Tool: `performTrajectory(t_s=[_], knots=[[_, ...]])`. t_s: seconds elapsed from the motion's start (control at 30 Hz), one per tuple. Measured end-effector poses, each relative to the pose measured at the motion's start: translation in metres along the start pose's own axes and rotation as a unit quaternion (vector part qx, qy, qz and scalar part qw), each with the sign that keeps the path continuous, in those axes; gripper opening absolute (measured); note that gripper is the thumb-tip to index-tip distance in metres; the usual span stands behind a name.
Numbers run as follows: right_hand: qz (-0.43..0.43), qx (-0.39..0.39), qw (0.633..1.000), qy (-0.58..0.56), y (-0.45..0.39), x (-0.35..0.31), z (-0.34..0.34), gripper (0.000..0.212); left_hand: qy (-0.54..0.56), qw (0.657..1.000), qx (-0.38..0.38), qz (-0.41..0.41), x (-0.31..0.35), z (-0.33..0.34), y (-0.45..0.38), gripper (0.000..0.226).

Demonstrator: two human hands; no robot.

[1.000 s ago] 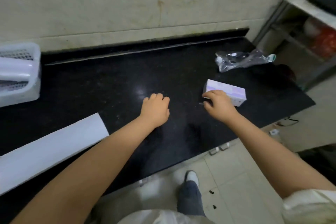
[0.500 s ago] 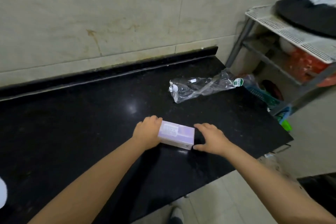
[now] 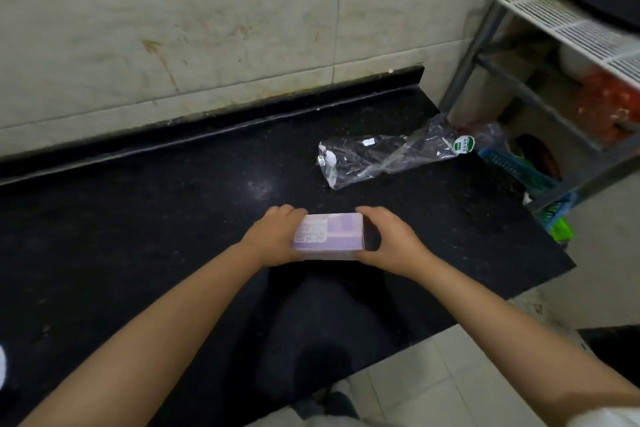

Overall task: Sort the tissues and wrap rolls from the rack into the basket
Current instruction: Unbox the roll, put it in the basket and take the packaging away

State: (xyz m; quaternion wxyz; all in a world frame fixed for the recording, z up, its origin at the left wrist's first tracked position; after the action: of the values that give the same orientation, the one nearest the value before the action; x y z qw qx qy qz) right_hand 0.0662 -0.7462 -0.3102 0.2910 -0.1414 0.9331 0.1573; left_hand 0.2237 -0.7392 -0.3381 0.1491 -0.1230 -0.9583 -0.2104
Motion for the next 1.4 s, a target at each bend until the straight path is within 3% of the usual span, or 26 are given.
performTrajectory(t_s=[0.13, 0.23, 0.43, 0.53, 0.73, 0.93, 1.13, 1.3, 1.37, 1.4], knots=[[-0.009, 0.048, 0.997, -0.065, -0.009, -0.031, -0.019, 0.068, 0.109, 0.99, 0.088, -0.014, -0.015, -0.011, 0.024, 0.081], [0.009, 0.051, 0.992, -0.116, -0.02, -0.056, -0.005, 0.059, 0.106, 0.977, 0.17, -0.074, -0.037, -0.008, 0.061, 0.084], [0.036, -0.079, 0.959, -0.269, -0.021, -0.128, 0.068, 0.027, 0.092, 0.933, 0.268, -0.224, -0.096, 0.007, 0.172, 0.074], [-0.017, -0.131, 0.962, -0.239, -0.005, -0.178, 0.103, 0.026, 0.093, 0.924, 0.259, -0.265, -0.128, 0.011, 0.223, 0.071], [-0.118, -0.156, 0.976, -0.099, 0.04, -0.273, 0.174, 0.032, 0.089, 0.917, 0.215, -0.325, -0.189, 0.039, 0.322, 0.077], [-0.094, -0.214, 0.969, -0.078, 0.08, -0.344, 0.261, 0.035, 0.126, 0.933, 0.168, -0.293, -0.252, 0.066, 0.411, 0.081], [-0.045, -0.29, 0.941, -0.165, 0.105, -0.395, 0.332, 0.019, 0.16, 0.943, 0.127, -0.264, -0.313, 0.078, 0.471, 0.078], [0.07, -0.271, 0.91, -0.306, 0.091, -0.388, 0.339, 0.024, 0.205, 0.939, 0.137, -0.241, -0.34, 0.081, 0.483, 0.057], [0.036, -0.198, 0.966, -0.165, 0.089, -0.38, 0.328, 0.034, 0.199, 0.94, 0.141, -0.237, -0.345, 0.082, 0.484, 0.055], [-0.006, -0.121, 0.991, -0.053, 0.088, -0.38, 0.316, 0.045, 0.197, 0.941, 0.145, -0.235, -0.347, 0.082, 0.485, 0.053]])
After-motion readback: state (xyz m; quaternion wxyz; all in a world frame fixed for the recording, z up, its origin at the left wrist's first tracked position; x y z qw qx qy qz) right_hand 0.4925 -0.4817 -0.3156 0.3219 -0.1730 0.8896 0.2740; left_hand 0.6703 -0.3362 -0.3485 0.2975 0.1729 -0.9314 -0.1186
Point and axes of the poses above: each hand's wrist, its own y-axis away from the middle knuckle, its own z-axis out of the palm, x = y × z, the point moved 9 cm from there along -y, towards the middle knuckle, and after that the axes turned 4 degrees about z, right-handed, at the moved point
